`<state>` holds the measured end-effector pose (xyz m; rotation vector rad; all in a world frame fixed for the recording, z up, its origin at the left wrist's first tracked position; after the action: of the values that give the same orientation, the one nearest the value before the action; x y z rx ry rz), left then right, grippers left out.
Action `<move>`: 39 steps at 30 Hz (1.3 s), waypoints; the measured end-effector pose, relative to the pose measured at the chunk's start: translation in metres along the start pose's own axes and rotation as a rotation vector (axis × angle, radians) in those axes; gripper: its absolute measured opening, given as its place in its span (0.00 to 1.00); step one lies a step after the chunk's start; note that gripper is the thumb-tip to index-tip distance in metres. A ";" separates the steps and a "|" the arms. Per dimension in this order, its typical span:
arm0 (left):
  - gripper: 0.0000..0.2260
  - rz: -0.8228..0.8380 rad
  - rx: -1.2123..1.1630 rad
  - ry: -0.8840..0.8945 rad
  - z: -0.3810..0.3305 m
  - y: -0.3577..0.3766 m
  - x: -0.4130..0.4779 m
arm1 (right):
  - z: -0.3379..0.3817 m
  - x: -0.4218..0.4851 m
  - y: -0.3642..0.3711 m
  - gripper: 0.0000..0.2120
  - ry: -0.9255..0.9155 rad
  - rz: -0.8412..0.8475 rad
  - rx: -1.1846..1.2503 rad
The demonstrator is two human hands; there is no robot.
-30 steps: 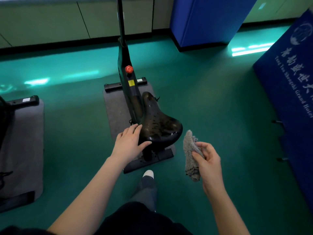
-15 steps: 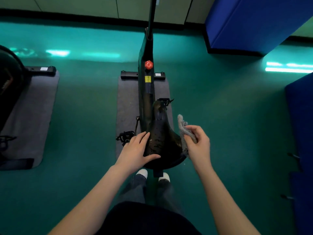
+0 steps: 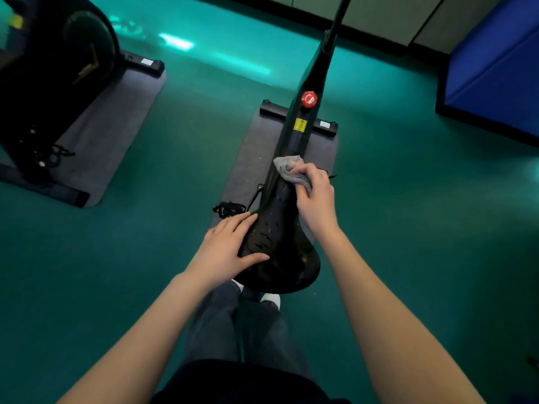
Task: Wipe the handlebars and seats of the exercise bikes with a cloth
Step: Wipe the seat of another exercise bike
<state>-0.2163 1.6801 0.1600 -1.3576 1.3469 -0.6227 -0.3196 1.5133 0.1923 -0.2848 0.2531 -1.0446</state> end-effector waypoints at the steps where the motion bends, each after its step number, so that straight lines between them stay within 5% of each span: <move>1: 0.39 -0.005 -0.026 -0.017 0.000 0.002 -0.001 | 0.000 -0.009 -0.001 0.14 -0.036 0.003 0.002; 9: 0.36 -0.006 -0.215 -0.096 0.003 0.006 -0.001 | -0.013 -0.069 -0.009 0.14 -0.152 0.235 0.039; 16: 0.36 -0.018 -0.275 -0.104 0.002 0.006 0.000 | 0.016 -0.010 -0.031 0.12 -0.149 0.023 0.176; 23: 0.35 -0.051 -0.263 -0.109 0.003 0.006 -0.001 | 0.021 0.047 0.020 0.08 -0.083 0.437 -0.225; 30: 0.36 -0.091 -0.270 -0.110 0.005 0.009 -0.002 | 0.033 0.042 0.076 0.07 -0.197 0.937 -0.885; 35: 0.37 -0.174 -0.312 -0.137 0.005 0.006 -0.008 | 0.028 0.020 0.073 0.13 -0.289 0.938 -0.858; 39: 0.37 -0.183 -0.301 -0.141 0.006 0.005 -0.008 | 0.030 -0.019 0.055 0.12 -0.415 0.734 -0.516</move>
<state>-0.2146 1.6901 0.1566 -1.7497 1.2452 -0.4463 -0.2742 1.5591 0.2028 -0.7948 0.2206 -0.1662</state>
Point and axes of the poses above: each hand's wrist, its own x-axis towards the middle knuckle, its own y-axis out of the palm, z = x × y, the point moved 6 cm from there along x, towards the middle knuckle, and after that the axes turned 15 degrees about x, right-handed, at the moved point
